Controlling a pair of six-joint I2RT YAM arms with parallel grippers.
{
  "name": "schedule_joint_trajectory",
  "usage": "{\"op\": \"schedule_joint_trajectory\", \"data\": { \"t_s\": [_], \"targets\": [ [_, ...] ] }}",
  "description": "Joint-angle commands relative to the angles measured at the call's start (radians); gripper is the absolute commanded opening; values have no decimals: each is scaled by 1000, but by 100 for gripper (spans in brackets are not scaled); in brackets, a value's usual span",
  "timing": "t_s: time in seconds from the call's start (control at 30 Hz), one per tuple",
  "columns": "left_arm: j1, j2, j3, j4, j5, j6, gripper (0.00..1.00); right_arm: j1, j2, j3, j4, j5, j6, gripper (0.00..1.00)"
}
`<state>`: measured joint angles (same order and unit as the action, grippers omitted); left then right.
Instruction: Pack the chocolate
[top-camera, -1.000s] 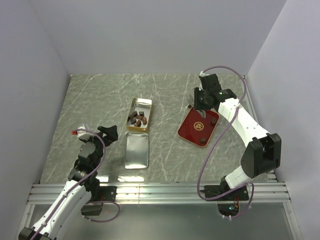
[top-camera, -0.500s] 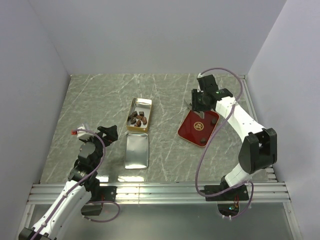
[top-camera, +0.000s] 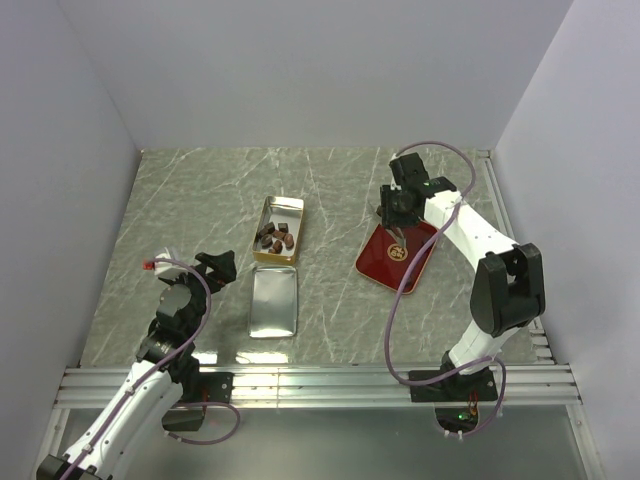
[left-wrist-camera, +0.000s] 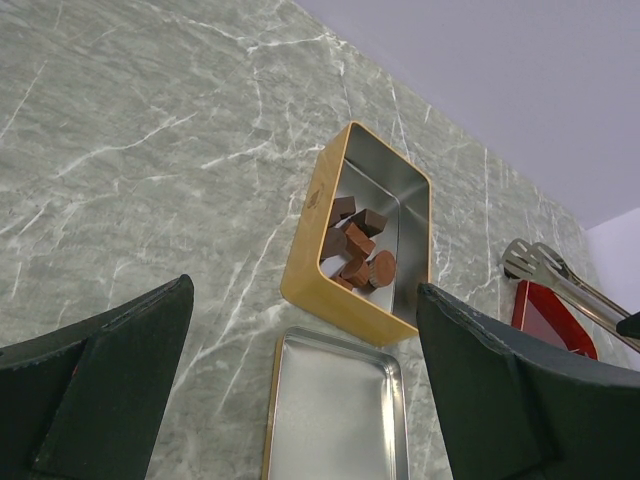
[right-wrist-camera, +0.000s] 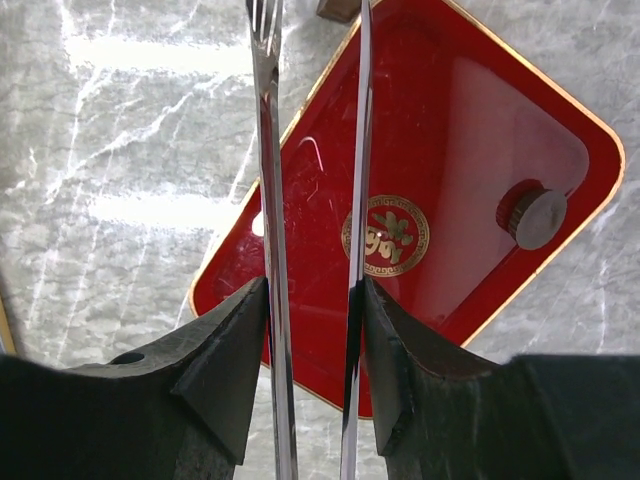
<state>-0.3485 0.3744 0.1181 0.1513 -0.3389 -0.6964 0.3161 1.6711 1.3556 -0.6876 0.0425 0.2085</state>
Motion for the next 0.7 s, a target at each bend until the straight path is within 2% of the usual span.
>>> {"op": "schedule_joint_trajectory", "data": {
  "t_s": [0.0, 0.33, 0.67],
  "targets": [
    [-4, -14, -1, 14, -12, -6, 99, 1, -17, 43, -35, 25, -20, 49],
    [-9, -28, 0, 2, -15, -8, 99, -2, 1, 59, -78, -39, -50, 48],
    [-15, -37, 0, -6, -22, -9, 99, -6, -11, 74, -93, -139, -72, 43]
  ]
}}
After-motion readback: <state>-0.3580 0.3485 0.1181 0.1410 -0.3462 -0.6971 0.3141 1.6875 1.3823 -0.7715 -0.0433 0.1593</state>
